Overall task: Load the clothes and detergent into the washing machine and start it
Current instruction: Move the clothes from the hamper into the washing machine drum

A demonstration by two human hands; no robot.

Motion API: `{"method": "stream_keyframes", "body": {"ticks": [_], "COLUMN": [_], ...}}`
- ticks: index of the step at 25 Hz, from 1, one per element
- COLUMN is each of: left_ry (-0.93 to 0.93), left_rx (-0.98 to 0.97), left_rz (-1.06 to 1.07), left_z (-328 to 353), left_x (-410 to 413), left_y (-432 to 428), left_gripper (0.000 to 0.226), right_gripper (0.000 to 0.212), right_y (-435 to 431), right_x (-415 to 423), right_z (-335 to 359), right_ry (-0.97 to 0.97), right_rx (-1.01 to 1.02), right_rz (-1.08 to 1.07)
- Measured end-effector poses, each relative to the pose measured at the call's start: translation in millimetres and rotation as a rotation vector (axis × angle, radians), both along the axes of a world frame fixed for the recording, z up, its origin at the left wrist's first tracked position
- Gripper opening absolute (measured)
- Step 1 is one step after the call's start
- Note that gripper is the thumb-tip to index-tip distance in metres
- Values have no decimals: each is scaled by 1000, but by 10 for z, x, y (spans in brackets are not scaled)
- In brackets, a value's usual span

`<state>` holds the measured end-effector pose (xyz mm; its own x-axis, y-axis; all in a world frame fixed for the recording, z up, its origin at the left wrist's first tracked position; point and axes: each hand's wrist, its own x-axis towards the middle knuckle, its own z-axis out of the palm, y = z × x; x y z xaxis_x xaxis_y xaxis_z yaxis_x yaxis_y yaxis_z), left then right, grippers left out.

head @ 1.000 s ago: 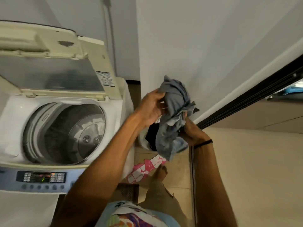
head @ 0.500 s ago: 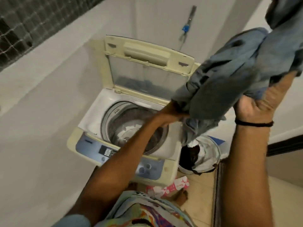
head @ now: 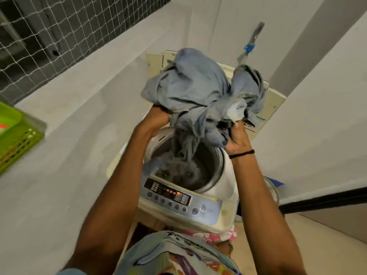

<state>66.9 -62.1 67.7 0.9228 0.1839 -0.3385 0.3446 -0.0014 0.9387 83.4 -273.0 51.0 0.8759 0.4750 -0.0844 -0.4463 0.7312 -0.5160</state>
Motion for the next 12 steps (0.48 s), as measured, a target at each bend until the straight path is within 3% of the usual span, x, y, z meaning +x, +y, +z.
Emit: {"method": "stream_keyframes", "body": {"ticks": [2,3,5,7,8,12], "left_ry": [174,262,291,245,245,332], "left_rx": [-174,-322,-718,-908,-941,-633], "left_rz": [-54,-92,-30,174,261,384], "left_z": [-262,-421,-621,-758,-786,-1112], "left_x": [-50,-124,-243,-196,-132,32], "left_y": [86,120,135,126,96,-49], "left_gripper": [19,33,52,52,52,51], "right_gripper": [50,57,39,17,15,44], "right_y": [114,166,210,176,179,173], "right_x": [92,111,117,75,55,150], "right_z": [-51,-91,-249,-425,-498,-979], "right_ry": [18,-3,-88,-217,-310,-580], "right_rx": [-83,-131,-306,-566,-690,-1237], "right_rz": [-84,-81,-24,-30,-61,-78]}}
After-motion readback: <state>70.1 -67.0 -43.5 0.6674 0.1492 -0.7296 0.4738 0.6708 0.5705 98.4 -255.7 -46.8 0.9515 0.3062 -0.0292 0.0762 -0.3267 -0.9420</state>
